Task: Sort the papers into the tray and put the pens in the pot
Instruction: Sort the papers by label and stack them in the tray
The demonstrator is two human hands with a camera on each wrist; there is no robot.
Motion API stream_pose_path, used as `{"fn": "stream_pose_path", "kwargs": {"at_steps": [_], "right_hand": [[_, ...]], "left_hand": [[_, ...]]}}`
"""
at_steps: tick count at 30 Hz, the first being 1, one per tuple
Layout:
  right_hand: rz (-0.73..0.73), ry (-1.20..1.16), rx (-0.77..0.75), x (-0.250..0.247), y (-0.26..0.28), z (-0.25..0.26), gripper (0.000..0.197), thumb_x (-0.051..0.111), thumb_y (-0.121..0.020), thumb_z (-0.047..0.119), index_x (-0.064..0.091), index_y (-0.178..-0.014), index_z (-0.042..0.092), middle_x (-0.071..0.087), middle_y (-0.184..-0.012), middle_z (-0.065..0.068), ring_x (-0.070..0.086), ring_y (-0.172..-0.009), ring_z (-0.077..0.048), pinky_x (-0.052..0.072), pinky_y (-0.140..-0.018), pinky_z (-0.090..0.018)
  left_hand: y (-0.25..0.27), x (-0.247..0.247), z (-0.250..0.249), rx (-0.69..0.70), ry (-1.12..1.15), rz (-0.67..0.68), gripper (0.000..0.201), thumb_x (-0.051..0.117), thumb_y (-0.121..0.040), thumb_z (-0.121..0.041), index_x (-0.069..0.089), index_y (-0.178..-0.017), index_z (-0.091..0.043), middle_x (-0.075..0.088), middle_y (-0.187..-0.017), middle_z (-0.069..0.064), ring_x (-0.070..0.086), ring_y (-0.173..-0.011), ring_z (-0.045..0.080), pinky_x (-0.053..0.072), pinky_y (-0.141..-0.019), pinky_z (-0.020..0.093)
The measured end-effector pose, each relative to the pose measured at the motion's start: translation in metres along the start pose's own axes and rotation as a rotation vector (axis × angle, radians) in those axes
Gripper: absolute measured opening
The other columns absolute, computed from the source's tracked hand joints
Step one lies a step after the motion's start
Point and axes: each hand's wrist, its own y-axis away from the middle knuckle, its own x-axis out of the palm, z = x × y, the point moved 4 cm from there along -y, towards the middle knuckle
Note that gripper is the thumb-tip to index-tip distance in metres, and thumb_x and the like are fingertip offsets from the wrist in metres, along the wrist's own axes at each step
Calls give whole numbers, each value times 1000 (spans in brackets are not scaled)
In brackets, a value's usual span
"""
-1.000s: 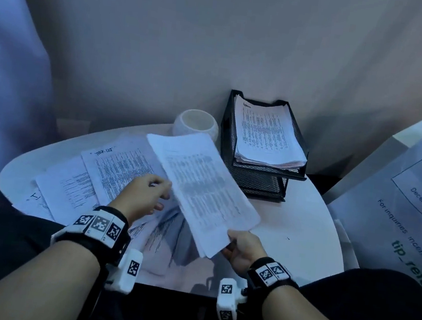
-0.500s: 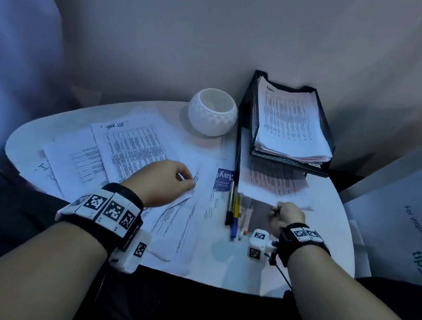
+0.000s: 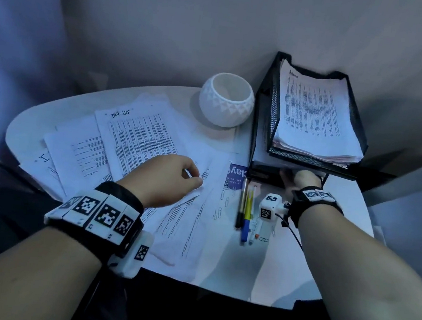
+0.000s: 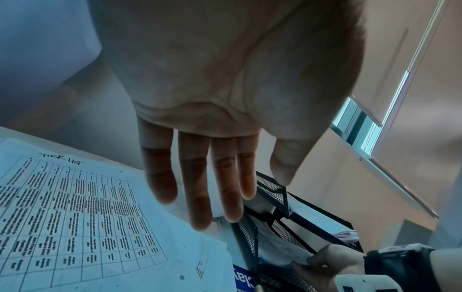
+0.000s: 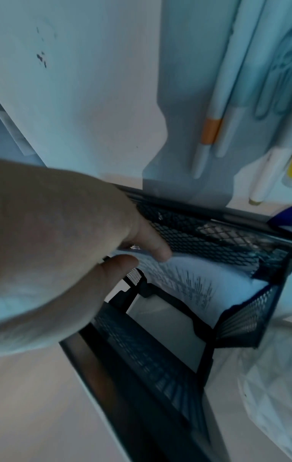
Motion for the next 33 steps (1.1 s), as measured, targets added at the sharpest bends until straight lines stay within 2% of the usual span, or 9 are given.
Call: {"fn": "stream_pose_path", "kwargs": {"at_steps": [4,6,8,13,18,21,26,29,33], "right_hand": [[-42,-202,15,6,35,5,36,60,-101,28,67,-104,-7,70,-93,-13,70,-93,-28,54,-77,-32],[-25,-541,125,23,48,-2,22,56,-95,2,66,-109,-11,69,-83,-11,68,-73,-23,55,-60,-28],[-60,-482,108,40,67,-7,26,50,-89,-4,67,-109,-9,68,-72,-14,66,-55,-25,56,-55,-30],[258,164,-248,113,125,-11,8,64,-86,17,72,-88,16,76,-84,-11,70,-63,-25,61,-62,-34],[356,692,-477,160,162,-25,49,71,-85,41,62,-128,20,68,-119,2,65,-110,-21,54,-95,-37],[338,784,-477,168,171,-33,58,71,-84,39,52,-135,19,62,-125,-2,62,-112,-25,49,-86,-32],[332,867,-449,167,172,-40,19,60,-87,10,66,-104,13,73,-103,-7,67,-89,-26,58,-77,-32],[312,812,-425,161,173,-39,18,64,-85,25,65,-96,11,72,-92,-6,66,-81,-24,55,-66,-32],[298,853,-402,164,181,-39,49,71,-72,59,53,-86,16,55,-76,-1,53,-64,-21,31,-47,-27]], "left_hand": [[-2,-1,-1,-7,0,6,19,64,-94,-49,70,-104,-35,72,-92,-19,63,-88,1,44,-75,26],[-1,-4,-1,-4,12,-3,18,64,-94,-48,70,-104,-35,72,-93,-19,63,-87,0,44,-73,26],[0,-8,-2,0,24,-17,18,63,-94,-48,70,-104,-35,72,-94,-18,62,-85,1,44,-73,27],[4,-22,4,-4,58,-67,17,63,-94,-47,70,-103,-35,72,-96,-16,64,-86,9,49,-79,29],[10,-35,19,-23,81,-116,16,63,-93,-48,71,-101,-36,72,-97,-16,67,-89,11,53,-82,31],[11,-39,27,-43,102,-125,17,63,-92,-48,71,-101,-36,71,-98,-16,66,-91,12,54,-86,33],[14,-41,29,-41,89,-136,17,63,-92,-47,72,-101,-35,71,-98,-16,66,-93,14,53,-85,31],[16,-42,25,-42,87,-137,17,63,-92,-47,72,-100,-35,71,-98,-17,67,-93,13,53,-85,31],[23,-45,23,-39,102,-152,15,63,-93,-45,72,-99,-35,70,-95,-16,66,-88,10,52,-77,30]]}}
